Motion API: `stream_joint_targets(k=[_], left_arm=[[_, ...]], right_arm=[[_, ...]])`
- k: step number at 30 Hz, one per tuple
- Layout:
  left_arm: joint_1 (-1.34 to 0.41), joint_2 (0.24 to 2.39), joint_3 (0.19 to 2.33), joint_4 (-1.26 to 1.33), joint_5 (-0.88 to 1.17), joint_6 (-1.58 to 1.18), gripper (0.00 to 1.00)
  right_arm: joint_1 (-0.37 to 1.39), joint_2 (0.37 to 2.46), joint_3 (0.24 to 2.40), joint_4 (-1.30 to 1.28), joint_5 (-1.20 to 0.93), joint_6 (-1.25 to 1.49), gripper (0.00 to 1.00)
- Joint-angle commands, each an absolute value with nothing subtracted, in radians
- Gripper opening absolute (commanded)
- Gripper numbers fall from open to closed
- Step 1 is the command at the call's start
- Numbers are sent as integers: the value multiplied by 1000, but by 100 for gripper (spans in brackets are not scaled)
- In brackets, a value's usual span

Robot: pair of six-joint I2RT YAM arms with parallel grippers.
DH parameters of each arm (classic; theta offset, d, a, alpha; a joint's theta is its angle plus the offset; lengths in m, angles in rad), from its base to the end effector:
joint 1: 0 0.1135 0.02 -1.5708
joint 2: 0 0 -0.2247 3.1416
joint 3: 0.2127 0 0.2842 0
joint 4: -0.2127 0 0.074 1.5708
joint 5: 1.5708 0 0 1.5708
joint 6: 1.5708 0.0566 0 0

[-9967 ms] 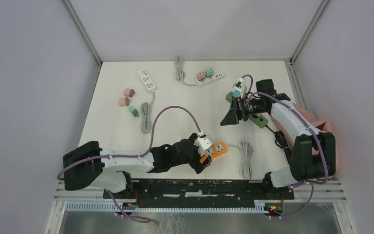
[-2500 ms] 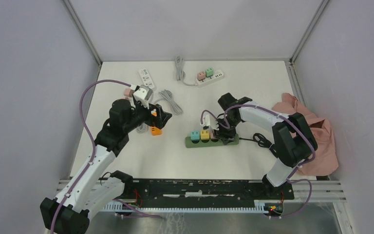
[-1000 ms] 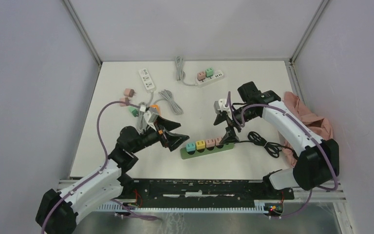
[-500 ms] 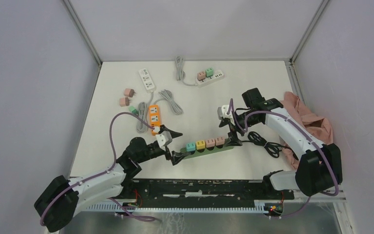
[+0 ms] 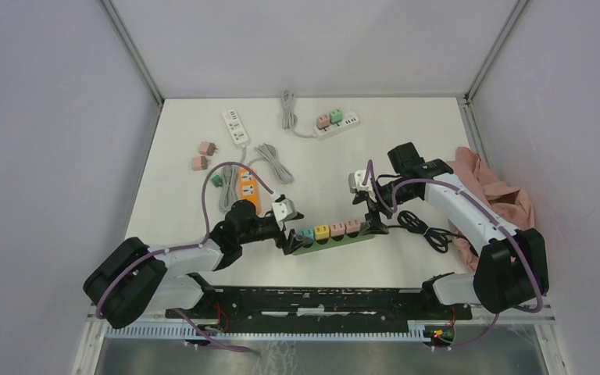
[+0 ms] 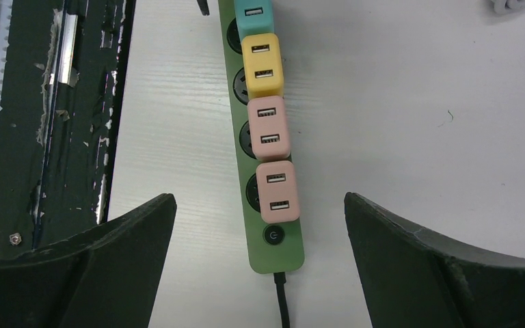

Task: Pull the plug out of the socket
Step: Remove the plug from the socket.

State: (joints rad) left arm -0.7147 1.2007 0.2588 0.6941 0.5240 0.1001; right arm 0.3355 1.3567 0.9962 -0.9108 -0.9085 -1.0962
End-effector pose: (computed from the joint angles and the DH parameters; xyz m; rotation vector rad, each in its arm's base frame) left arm 0.1853 -0.1983 0.1035 1.0819 1.5373 -0.9037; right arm 0.2549 0.1361 0.1873 -1.6911 1.6777 0.9441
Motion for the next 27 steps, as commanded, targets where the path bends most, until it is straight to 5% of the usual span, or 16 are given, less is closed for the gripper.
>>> stream_joint_targets(k=[1, 14, 27], left_arm=[[-717, 1280, 305, 791, 618, 117, 81], [-769, 1368, 378, 662, 547, 218, 56], [-801, 1399, 397, 603, 480, 261, 46]], right_arm=[[333, 1369, 983, -873, -916, -1083, 100], [479, 1369, 868, -592, -708, -961, 93], [518, 1423, 893, -647, -631, -1039, 59]])
